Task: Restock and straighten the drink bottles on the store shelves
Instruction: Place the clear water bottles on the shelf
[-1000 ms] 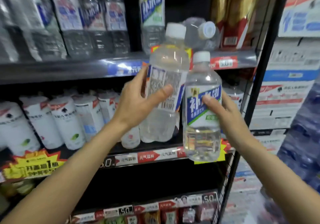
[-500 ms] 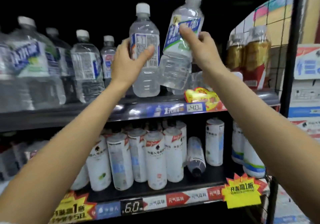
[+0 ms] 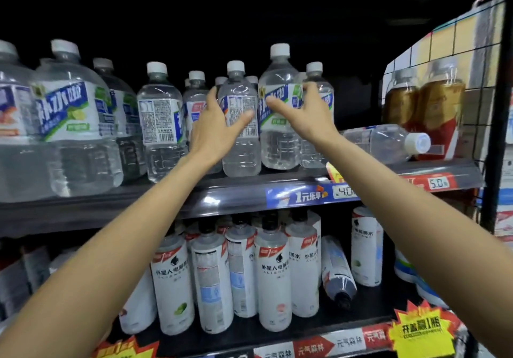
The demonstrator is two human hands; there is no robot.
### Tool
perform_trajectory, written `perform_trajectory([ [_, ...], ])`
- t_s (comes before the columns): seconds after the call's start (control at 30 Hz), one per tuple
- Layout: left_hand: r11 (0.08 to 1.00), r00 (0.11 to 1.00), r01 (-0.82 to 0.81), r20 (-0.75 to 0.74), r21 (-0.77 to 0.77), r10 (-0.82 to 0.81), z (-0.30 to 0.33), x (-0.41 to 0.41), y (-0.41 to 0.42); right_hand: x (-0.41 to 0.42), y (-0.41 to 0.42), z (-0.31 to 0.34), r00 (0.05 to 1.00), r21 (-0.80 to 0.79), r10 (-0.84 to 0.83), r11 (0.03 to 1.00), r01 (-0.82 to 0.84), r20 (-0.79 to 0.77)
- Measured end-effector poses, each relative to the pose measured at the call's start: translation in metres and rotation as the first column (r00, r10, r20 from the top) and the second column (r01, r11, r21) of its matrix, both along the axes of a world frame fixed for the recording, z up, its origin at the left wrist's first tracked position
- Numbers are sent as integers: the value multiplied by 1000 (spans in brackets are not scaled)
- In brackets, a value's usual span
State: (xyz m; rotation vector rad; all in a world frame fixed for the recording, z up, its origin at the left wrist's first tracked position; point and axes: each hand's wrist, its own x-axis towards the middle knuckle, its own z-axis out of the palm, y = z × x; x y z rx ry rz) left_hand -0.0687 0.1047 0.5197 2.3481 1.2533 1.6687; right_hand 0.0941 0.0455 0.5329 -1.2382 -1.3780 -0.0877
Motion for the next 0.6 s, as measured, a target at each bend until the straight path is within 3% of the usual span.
perform_trajectory([
  [0.2, 980, 957, -153, -226, 130, 180, -12, -2, -6, 1, 8, -6, 996, -41, -85, 995, 86, 34],
  [0.43, 989, 968, -121, -212, 83, 136, -9, -5, -4, 1, 8, 4, 969, -11, -228, 973, 230, 93],
  [0.6, 954, 949, -191, -205, 233, 240, -15, -9, -7, -16, 20, 0, 951, 3, -231, 972, 236, 203],
])
